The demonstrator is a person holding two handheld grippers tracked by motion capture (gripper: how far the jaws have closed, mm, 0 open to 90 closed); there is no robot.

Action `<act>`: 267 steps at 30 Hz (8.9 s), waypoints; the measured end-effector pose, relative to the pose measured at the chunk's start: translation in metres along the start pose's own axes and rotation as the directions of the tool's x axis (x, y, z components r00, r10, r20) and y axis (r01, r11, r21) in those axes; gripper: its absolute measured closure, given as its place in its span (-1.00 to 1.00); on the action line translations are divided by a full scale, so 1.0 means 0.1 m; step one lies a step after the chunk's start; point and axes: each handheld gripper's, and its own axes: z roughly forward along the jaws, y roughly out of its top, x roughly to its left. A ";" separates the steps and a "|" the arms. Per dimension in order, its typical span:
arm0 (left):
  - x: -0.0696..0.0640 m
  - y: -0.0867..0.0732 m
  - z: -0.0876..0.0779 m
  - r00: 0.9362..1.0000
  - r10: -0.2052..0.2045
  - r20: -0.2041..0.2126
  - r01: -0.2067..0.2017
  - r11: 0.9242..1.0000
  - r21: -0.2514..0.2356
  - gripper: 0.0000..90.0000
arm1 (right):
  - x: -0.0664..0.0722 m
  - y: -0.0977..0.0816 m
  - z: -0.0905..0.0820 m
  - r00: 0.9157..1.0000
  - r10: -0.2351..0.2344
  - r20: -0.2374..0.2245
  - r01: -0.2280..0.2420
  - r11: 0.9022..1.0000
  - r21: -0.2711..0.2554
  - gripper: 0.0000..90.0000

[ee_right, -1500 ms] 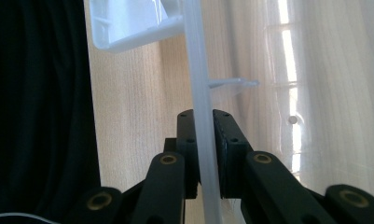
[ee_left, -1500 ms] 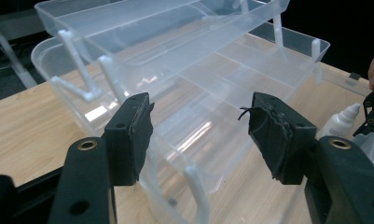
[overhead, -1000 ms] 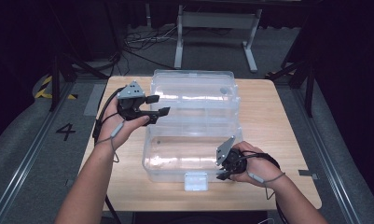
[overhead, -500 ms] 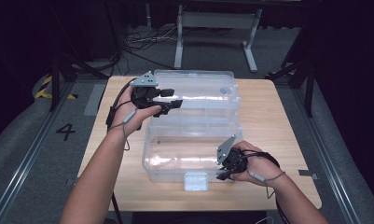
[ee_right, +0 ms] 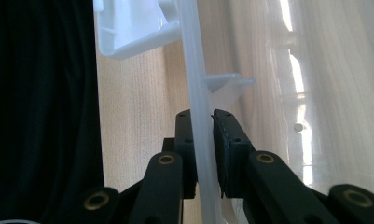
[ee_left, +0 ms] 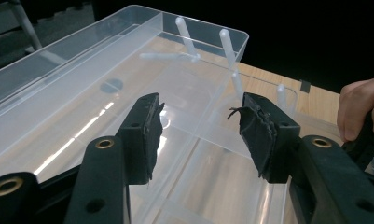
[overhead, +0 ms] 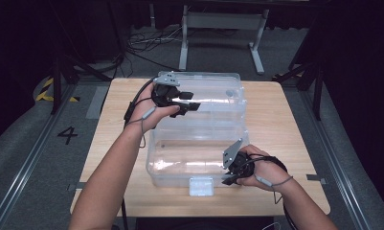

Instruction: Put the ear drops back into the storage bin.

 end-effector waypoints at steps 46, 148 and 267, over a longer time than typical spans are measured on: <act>0.05 -0.05 0.33 0.995 0.044 0.090 -0.053 0.993 0.108 0.83 | -0.01 -0.02 0.01 1.000 0.003 -0.006 -0.003 1.000 -0.015 0.78; -0.97 -0.38 -0.05 0.987 0.134 0.095 -0.145 0.981 0.127 0.85 | 0.17 0.00 -0.05 0.991 -0.001 0.132 0.000 1.000 0.009 0.78; -1.04 -0.61 -0.68 0.998 0.001 -0.057 0.001 1.000 0.028 0.78 | -0.11 -0.61 -1.16 0.832 0.527 0.171 -0.204 0.578 -0.790 1.00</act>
